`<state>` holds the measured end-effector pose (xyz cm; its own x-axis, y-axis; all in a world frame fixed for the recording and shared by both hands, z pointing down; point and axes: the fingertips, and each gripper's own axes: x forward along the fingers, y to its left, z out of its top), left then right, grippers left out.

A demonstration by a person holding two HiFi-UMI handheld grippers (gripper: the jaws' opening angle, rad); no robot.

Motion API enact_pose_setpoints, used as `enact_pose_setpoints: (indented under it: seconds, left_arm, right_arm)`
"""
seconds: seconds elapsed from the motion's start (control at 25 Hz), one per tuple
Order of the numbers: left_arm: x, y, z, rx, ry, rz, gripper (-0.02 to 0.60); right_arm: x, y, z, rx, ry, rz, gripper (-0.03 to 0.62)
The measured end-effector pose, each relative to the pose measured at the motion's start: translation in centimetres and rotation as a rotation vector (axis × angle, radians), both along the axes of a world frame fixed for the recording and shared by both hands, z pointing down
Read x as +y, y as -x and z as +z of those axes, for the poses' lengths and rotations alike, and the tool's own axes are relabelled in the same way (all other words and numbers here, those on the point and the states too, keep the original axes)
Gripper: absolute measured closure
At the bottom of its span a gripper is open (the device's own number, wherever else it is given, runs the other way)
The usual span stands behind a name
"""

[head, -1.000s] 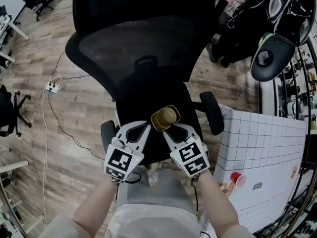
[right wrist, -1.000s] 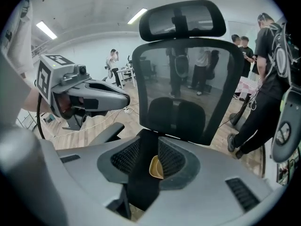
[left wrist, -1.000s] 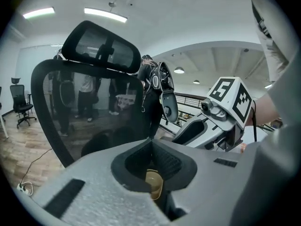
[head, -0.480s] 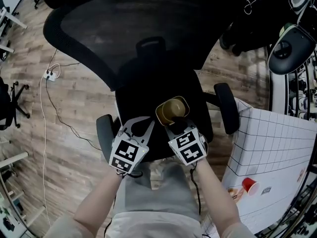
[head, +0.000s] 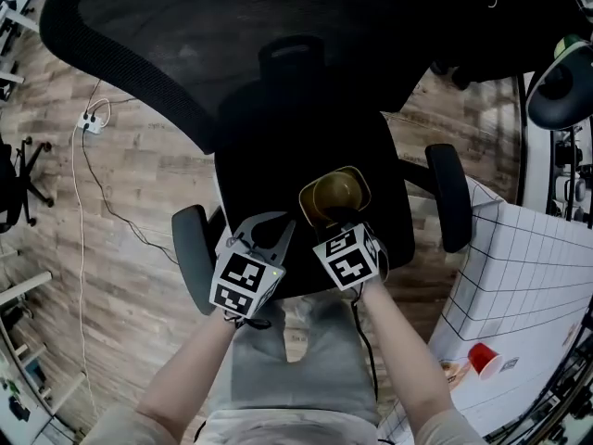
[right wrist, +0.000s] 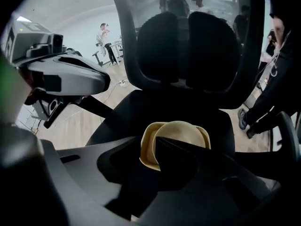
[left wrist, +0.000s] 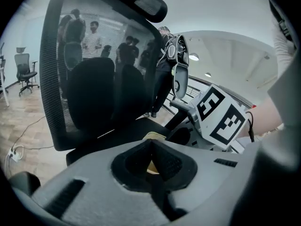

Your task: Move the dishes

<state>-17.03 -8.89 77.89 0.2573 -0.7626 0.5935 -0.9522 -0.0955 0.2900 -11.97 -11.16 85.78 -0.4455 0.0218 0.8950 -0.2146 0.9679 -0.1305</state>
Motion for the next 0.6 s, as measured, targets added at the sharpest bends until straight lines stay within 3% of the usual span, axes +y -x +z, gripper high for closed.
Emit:
enact_pose_setpoints:
  seconds: [0.36,0.6]
  left_arm:
    - [1.3,-0.7,3.6,0.032,0.041,-0.030,0.568]
    - [2.0,-2.1,5.0,0.030,0.066,-0.005,0.568]
  right_arm:
    - [0.0,-0.6,4.9,0.075,-0.049,-0.043,0.489]
    - [0.4,-0.9,6.8,0.125,-0.045,-0.073,0.490]
